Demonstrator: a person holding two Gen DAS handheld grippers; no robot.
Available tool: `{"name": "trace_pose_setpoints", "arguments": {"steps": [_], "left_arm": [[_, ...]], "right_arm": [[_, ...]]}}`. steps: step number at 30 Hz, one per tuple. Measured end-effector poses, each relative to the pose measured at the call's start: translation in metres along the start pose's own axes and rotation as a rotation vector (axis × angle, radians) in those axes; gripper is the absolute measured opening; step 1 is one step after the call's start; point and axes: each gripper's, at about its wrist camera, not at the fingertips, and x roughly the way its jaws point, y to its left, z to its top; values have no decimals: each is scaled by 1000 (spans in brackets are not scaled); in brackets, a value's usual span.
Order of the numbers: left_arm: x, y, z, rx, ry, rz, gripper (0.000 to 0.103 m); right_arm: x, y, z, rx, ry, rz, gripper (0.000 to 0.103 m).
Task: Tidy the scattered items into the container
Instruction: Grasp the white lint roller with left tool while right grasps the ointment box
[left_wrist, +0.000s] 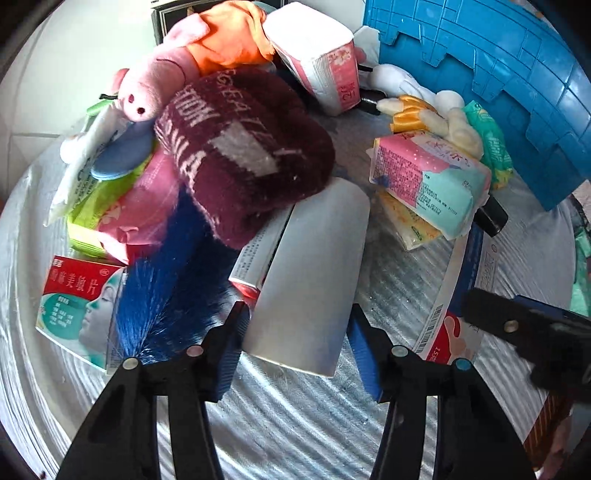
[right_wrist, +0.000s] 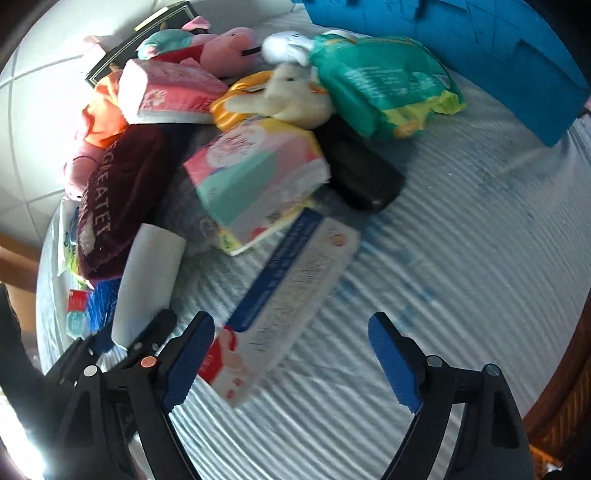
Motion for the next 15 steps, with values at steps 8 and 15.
{"name": "trace_pose_setpoints", "arguments": {"steps": [8,15], "left_arm": [[3,0,-12,37,-13,20,52],[1,-6,-20,-49,4,26,51]], "right_arm": [[12,17,-8,-86,-16,-119,53],[4,0,-12,-208,-6,-177,42]]}}
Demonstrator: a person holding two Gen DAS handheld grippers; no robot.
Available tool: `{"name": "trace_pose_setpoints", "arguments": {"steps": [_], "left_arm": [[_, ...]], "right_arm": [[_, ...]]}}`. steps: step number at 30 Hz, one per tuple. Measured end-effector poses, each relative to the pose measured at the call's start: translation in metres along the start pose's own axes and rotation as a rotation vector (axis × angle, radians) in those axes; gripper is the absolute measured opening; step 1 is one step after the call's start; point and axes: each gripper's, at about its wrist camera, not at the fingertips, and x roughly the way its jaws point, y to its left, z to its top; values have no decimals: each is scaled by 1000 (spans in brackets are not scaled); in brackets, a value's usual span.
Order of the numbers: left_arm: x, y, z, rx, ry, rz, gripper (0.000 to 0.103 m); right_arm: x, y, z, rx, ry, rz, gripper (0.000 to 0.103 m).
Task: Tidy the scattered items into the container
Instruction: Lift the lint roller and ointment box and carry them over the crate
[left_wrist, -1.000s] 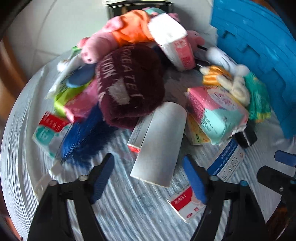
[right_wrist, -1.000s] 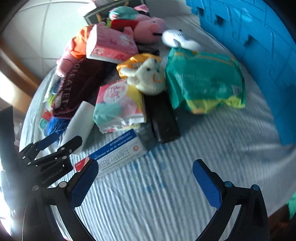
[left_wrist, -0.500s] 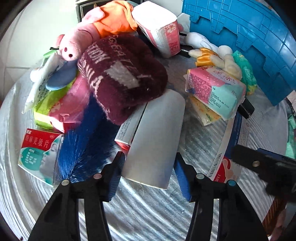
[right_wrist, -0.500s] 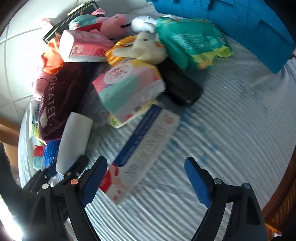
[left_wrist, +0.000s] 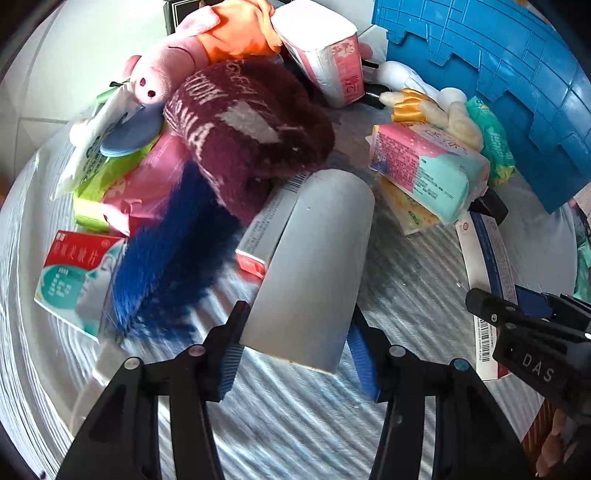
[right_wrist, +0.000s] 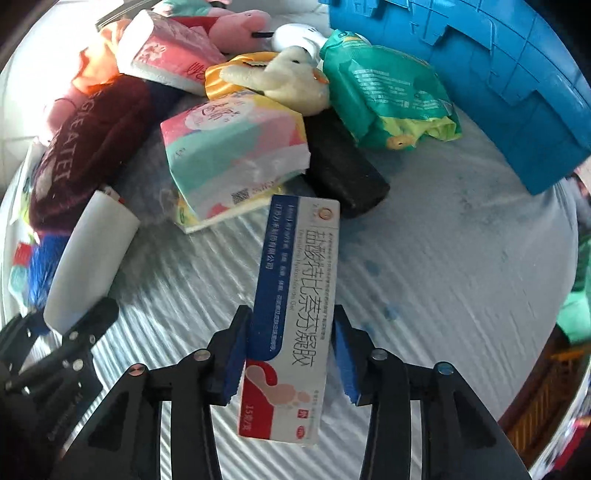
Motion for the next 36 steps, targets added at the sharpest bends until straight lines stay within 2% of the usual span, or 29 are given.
{"name": "trace_pose_setpoints", "arguments": {"steps": [7,12,16,18,19,20,25,30,33,36], "left_arm": [[2,-14,9,-32,-10,57,51],[3,-15,10,-39,-15,63,52],[4,-15,11,-30,-19,61,52],[1,-15,11,-27,-17,58,51],[1,-14,11,-30,-13,55,50],[0,-14,11,-32,-8,55,50],[-14,-17,9,-36,-26,66,49],[-42,-20,16,-66,-79,63,47],[-54,-24,22,-93,-102,82,45],[-66,-34,28,-120,-134,105,45]], "right_arm": [[-6,7,-9,-55,-22,42,54],[-11,13,-20,-56,-61,39,55],[-15,22,-24,-78,-57,25,55],[-17,24,-26,-84,-57,25,52],[-19,24,-29,-84,-63,22,43],[-21,23,-31,-80,-64,26,41],[-36,23,-44,-68,-76,33,40],[-71,31,-48,-103,-148,95,39],[-92,23,-49,-130,-181,117,39],[-89,1,-14,-170,-240,145,39]]}}
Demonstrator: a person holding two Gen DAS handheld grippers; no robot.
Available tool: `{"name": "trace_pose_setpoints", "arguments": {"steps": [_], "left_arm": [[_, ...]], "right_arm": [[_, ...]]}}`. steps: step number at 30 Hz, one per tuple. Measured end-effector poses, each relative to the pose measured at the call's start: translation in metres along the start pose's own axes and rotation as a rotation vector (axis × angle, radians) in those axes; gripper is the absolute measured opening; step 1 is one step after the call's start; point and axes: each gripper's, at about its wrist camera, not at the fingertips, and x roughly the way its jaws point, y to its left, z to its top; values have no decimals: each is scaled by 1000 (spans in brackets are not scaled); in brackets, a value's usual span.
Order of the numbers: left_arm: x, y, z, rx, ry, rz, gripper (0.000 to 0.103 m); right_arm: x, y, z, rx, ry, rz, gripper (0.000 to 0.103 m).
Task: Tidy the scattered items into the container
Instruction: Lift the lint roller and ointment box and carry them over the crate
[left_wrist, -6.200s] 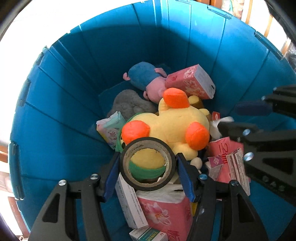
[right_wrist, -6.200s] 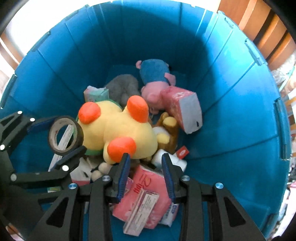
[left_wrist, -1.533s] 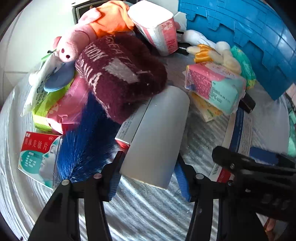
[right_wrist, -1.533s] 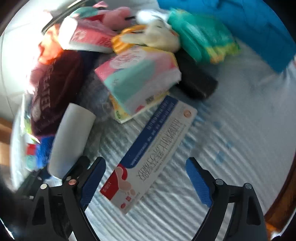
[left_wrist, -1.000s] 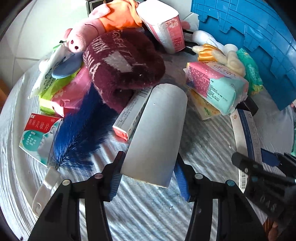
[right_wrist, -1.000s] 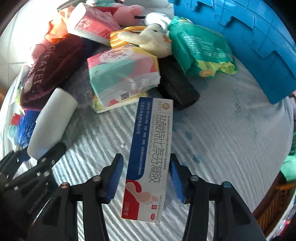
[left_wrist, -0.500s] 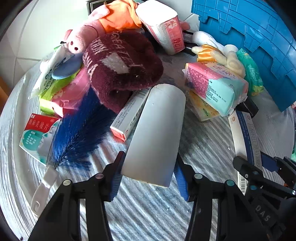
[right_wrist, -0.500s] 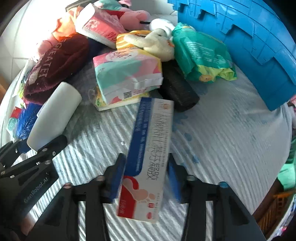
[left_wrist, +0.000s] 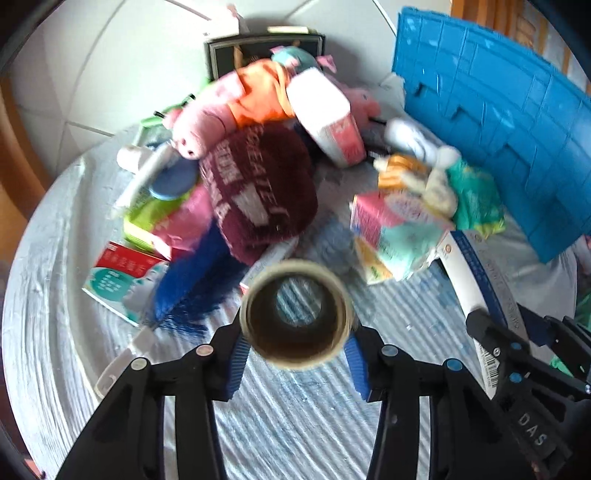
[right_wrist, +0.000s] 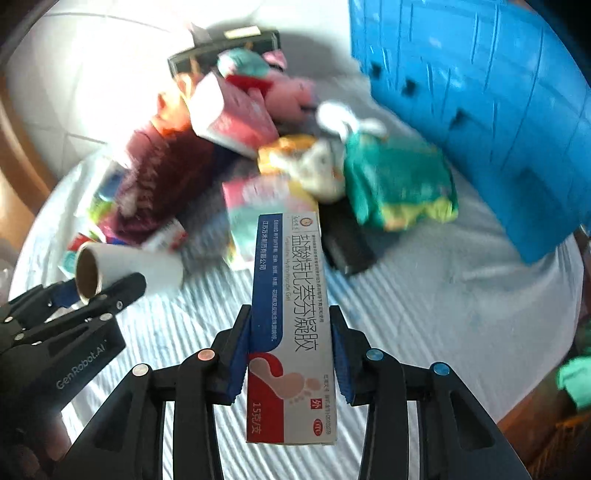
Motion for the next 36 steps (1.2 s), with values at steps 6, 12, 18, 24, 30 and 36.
{"name": "trace_pose_setpoints", "arguments": {"steps": [6,12,18,24,30,36], "left_arm": [[-45,-8,14,-67,-92,48,45],[-76,-4,33,-88,-175,78,45],[-91,-1,57,-93,-254,58,45],[-109,-14,82,-66,-321,46,45],[-134,-47,110,-59,-407,46,45],[-159,-103,140,-86,-489,82,45]], "right_arm": [[-24,-17,33,-112,-108,75,39],[-46,-4,63,-155,-184,114,39],[-62,4,83,-173,-230,91,39],[-86,-3,107,-167,-295,67,39],[-116,-27,138,-177,-379,58,39],[-146,-77,174,-215,-451,64,39]]}}
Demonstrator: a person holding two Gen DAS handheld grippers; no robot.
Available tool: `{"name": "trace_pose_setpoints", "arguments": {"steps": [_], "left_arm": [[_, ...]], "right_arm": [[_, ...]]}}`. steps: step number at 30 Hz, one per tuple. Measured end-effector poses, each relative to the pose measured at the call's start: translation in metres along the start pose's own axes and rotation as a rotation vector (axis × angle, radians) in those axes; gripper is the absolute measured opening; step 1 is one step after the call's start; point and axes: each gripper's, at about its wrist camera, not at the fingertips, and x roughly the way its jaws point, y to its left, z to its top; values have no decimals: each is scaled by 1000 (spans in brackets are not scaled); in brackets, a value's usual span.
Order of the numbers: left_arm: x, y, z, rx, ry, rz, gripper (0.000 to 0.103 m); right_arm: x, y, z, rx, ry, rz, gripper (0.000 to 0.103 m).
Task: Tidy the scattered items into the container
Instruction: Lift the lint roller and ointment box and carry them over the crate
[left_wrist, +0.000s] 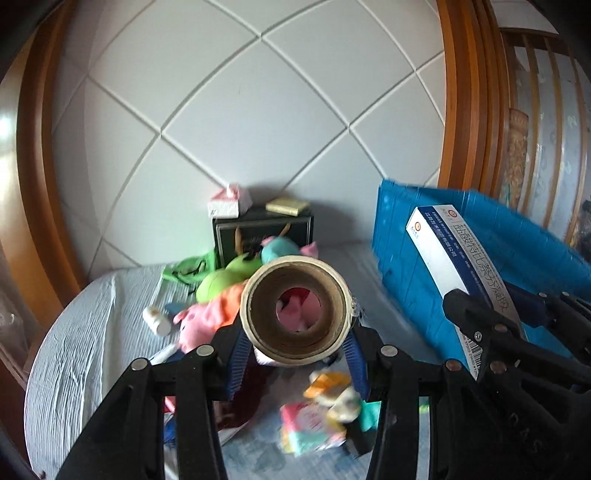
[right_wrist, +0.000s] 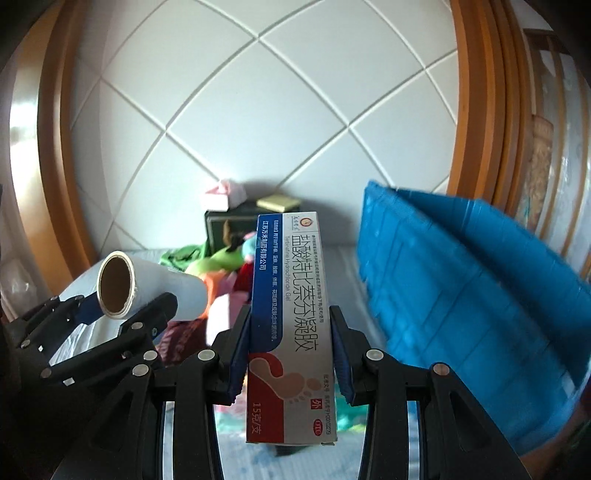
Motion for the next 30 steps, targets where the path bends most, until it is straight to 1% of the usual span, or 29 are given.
{"name": "trace_pose_setpoints", "arguments": {"steps": [5,7,9,11,15,19,21,24,26,30], "left_arm": [[-12,-48,21,-17,-47,39,45],[-16,-65,30,-23,-62,42,45],[-19,-82,37,-5,-75,43,45],[-20,-101,46,16,-96,30,45],[-19,-136,58,52,-130,-12,45],[-13,-178,74,89,-130,-57,45],[-12,-203,84,112,-140,-78,45],[-5,-238,102,112,-134,-130,45],[4,-268,113,123,-126,-139,45],[30,-332,129,136,-61,-167,45]], "right_arm": [[-15,-52,24,-42,-50,-1,39],[-21,-75,33,-47,-68,-8,39],[-25,-96,40,-35,-83,-18,39],[-29,-118,46,-8,-95,-21,39],[-39,-160,49,43,-122,-68,39],[-46,-206,53,64,-129,-116,39],[-48,-231,57,75,-125,-137,39],[-44,-272,61,66,-108,-159,39],[-35,-302,64,49,-83,-167,38],[-8,-366,66,33,6,-151,38]]}}
